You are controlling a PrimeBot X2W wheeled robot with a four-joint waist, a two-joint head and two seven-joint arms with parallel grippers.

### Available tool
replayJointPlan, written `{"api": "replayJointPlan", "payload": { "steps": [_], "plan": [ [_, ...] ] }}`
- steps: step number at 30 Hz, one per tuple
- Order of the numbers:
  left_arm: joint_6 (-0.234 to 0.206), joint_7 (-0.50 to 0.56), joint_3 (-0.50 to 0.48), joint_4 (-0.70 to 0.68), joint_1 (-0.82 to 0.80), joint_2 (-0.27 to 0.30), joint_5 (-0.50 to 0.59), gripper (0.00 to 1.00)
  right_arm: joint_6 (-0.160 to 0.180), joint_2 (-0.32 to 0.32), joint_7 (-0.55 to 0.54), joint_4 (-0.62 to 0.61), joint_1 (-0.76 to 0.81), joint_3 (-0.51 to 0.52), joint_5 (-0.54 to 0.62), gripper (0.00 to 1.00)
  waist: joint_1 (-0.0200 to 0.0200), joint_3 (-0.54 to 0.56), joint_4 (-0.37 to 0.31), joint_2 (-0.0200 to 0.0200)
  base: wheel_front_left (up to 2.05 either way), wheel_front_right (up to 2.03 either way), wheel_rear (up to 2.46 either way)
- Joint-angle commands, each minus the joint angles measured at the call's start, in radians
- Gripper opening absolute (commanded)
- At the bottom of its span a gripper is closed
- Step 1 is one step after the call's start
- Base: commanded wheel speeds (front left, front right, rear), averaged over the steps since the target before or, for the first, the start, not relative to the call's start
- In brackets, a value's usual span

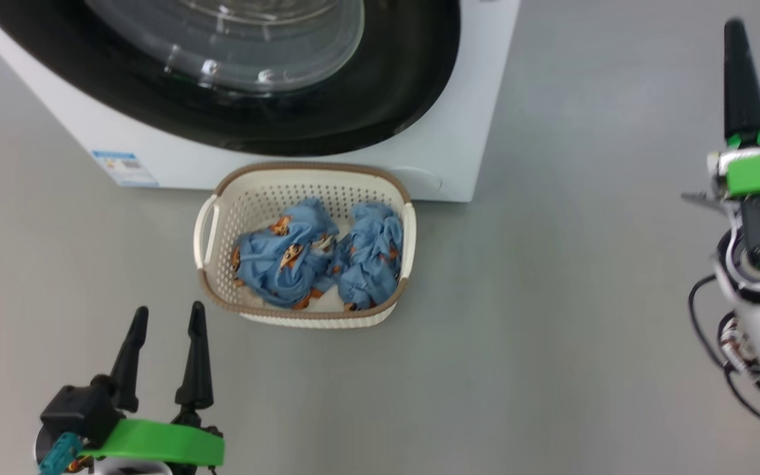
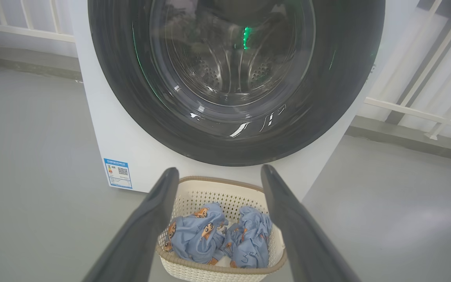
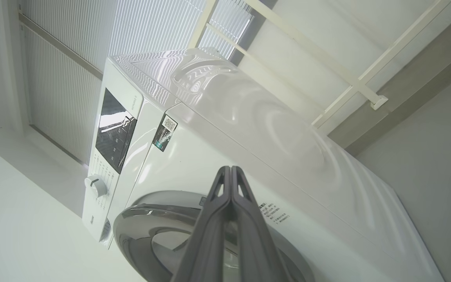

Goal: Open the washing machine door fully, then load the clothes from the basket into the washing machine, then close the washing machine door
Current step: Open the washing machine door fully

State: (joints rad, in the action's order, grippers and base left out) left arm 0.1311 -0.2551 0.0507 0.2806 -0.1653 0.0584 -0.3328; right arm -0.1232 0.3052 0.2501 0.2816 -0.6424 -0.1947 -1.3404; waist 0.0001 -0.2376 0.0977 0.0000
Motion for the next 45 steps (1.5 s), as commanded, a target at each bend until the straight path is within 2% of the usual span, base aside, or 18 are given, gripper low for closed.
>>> {"api": "replayJointPlan", "payload": {
  "steps": [1, 6, 10, 21, 32, 45],
  "plan": [
    [0.000, -0.007, -0.028, -0.027, -0.032, 0.010, -0.008, 1.00, -0.008, 0.015, -0.007, -0.031, -0.029, -0.025, -0.029, 0.00, -0.0001, -0.036, 0.032, 0.0000, 0.00, 0.00, 0.00],
    [0.000, -0.007, -0.011, -0.033, -0.058, 0.006, -0.017, 1.00, -0.008, 0.085, -0.088, -0.045, -0.099, -0.056, -0.161, 0.00, -0.0001, -0.079, 0.065, 0.0000, 0.00, 0.00, 0.00],
    [0.000, -0.007, 0.000, -0.035, -0.075, 0.002, -0.024, 1.00, -0.008, 0.123, -0.206, -0.039, -0.147, -0.078, -0.227, 0.00, -0.0001, -0.113, 0.090, 0.0000, 0.00, 0.00, 0.00],
    [0.000, -0.007, 0.045, -0.032, -0.124, -0.005, -0.048, 1.00, -0.008, 0.153, -0.472, 0.016, -0.295, -0.072, -0.315, 0.00, -0.0001, -0.204, 0.143, 0.0000, 0.00, 0.00, 0.00],
    [0.000, -0.007, 0.085, -0.032, -0.162, -0.007, -0.065, 1.00, -0.008, 0.150, -0.611, 0.074, -0.400, -0.051, -0.305, 0.00, -0.0001, -0.275, 0.182, 0.0000, 0.00, 0.00, 0.00],
    [0.000, -0.007, 0.127, -0.040, -0.190, -0.008, -0.100, 1.00, -0.008, 0.130, -0.660, 0.137, -0.534, -0.054, -0.251, 0.00, -0.0001, -0.340, 0.239, 0.0000, 0.00, 0.00, 0.00]
  ]
}}
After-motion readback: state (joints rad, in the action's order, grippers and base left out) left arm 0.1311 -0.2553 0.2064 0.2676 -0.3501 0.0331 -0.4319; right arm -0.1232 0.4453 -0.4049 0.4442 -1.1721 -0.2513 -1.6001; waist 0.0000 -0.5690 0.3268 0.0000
